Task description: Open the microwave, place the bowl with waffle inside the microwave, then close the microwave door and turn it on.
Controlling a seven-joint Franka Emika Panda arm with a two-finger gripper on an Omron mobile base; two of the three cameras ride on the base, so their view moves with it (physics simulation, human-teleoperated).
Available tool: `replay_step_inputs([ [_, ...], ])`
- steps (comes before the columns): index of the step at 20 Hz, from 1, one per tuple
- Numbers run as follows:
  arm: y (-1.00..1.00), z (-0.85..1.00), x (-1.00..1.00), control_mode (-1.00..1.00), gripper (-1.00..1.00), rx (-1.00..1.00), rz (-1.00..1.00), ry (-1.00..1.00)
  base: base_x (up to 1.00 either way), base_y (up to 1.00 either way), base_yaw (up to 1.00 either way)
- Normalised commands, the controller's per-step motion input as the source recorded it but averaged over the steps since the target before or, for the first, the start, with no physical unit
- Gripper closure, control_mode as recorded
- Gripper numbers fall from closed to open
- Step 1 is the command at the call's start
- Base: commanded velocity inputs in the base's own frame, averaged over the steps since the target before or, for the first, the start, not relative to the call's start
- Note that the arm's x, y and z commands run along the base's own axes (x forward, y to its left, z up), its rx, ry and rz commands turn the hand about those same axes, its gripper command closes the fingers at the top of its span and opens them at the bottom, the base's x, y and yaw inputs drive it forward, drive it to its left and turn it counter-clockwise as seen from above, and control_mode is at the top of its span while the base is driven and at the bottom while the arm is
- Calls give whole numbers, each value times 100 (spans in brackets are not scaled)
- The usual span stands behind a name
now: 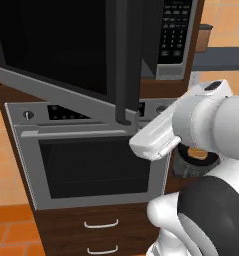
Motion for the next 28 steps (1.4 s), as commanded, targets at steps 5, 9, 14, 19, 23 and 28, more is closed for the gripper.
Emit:
replay_step_inputs([
  [5,-100,11,-53,-100,-100,32,-1,20,0,0,0],
  [9,-99,19,45,-100,-100,35,1,15,0,0,0],
  [14,-37,1,19,-100,-100,46,-1,17,0,0,0],
  [19,59,-5,13,-100,-100,25,-19,8,0,0,0],
  [23,11,1,44,-100,-100,51,-4,32,0,0,0],
  [28,0,0,57,-100,-100,48,0,29,0,0,0],
])
